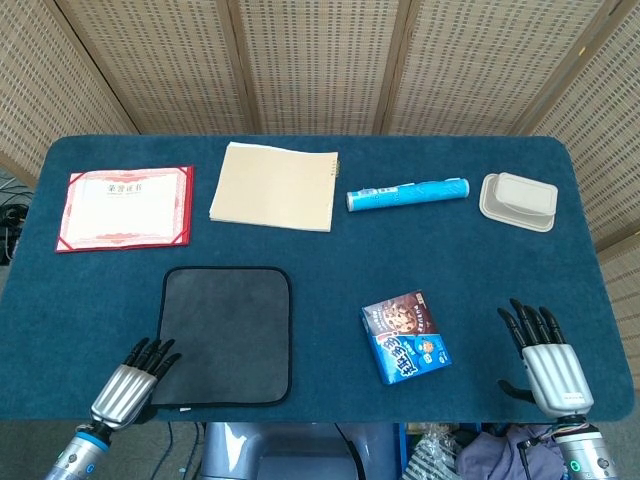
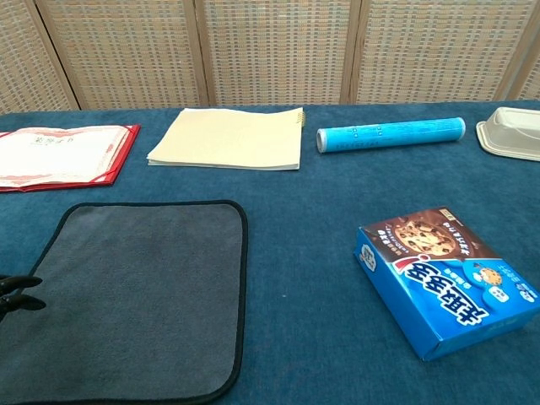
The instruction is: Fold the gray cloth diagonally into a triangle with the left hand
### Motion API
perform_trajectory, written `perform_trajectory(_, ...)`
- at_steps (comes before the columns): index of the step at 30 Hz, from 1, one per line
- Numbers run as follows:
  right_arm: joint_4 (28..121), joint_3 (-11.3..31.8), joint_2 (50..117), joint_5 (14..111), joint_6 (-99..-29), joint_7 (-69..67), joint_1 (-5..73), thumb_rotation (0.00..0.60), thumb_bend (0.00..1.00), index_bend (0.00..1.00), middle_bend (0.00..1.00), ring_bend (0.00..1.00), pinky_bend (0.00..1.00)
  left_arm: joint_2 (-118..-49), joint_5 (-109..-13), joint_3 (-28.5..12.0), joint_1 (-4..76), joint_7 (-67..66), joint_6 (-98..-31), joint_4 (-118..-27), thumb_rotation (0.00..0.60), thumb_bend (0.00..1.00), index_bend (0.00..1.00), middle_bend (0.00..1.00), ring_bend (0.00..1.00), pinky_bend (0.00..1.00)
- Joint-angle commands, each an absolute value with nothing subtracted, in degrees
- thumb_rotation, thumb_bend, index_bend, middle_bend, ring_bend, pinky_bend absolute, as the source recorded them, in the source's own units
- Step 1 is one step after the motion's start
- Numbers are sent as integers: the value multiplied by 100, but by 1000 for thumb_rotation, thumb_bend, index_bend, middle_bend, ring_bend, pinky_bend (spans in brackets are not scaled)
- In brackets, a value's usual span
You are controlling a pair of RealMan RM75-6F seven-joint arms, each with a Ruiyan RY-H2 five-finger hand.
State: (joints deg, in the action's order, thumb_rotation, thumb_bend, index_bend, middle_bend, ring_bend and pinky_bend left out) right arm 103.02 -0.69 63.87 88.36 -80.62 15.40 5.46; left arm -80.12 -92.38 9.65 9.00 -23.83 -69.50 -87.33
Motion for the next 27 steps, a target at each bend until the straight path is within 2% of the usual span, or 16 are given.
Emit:
perform_trajectory(1, 10302, -70, 6385, 8846, -8064, 1539, 546, 600, 0, 0, 0, 0, 0, -8011, -9284, 984, 893, -2366, -6989, -8767, 600, 198, 114, 0, 0, 0)
perform_trajectory(27, 10335, -69, 6369, 8923, -8138, 1517, 509, 600, 0, 0, 0, 0, 0, -8133, -9177, 946, 950, -2542, -6876, -8707, 600, 200, 113, 0, 0, 0)
